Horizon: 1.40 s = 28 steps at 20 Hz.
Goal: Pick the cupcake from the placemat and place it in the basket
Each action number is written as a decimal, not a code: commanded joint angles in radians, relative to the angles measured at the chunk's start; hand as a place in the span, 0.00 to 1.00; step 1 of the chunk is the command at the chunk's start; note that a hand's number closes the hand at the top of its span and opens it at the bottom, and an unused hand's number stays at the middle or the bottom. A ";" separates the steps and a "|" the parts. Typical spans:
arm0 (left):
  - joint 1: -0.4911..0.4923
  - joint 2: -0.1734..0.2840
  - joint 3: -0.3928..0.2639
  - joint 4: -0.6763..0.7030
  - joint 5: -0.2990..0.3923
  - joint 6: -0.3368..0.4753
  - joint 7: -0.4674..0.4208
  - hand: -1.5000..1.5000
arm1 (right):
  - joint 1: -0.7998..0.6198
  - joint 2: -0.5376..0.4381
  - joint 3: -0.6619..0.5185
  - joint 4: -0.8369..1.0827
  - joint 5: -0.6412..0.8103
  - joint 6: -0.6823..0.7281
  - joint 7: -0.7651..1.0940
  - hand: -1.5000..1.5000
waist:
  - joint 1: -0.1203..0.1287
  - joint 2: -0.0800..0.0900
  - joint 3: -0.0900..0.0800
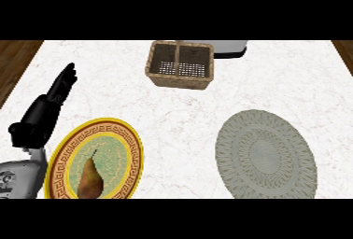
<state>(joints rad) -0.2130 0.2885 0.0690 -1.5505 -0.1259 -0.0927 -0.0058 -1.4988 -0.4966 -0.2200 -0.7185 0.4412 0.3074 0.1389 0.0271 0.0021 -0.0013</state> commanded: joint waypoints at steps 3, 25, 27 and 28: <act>0.012 0.008 0.009 -0.045 0.017 -0.022 0.022 0.50 | -0.168 0.061 0.015 0.093 -0.008 0.055 0.110 1.00 | 0.004 0.001 0.000; -0.052 -0.029 -0.003 0.009 -0.023 0.007 0.035 0.50 | -0.303 0.222 0.214 0.378 0.203 0.127 0.240 1.00 | 0.000 0.008 -0.001; -0.066 -0.003 0.023 0.030 -0.010 -0.012 0.013 0.50 | -0.310 0.211 0.227 0.405 0.228 0.122 0.226 1.00 | 0.011 0.014 -0.001; -0.005 -0.037 -0.023 -0.032 -0.039 0.010 0.019 0.50 | -0.292 0.184 0.247 0.405 0.248 0.140 0.184 1.00 | 0.017 0.011 0.000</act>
<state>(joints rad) -0.2431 0.2710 0.0693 -1.5504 -0.1467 -0.0965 0.0052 -1.7935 -0.2855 -0.0268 -0.3377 0.6279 0.4207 0.3581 0.0355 0.0117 -0.0021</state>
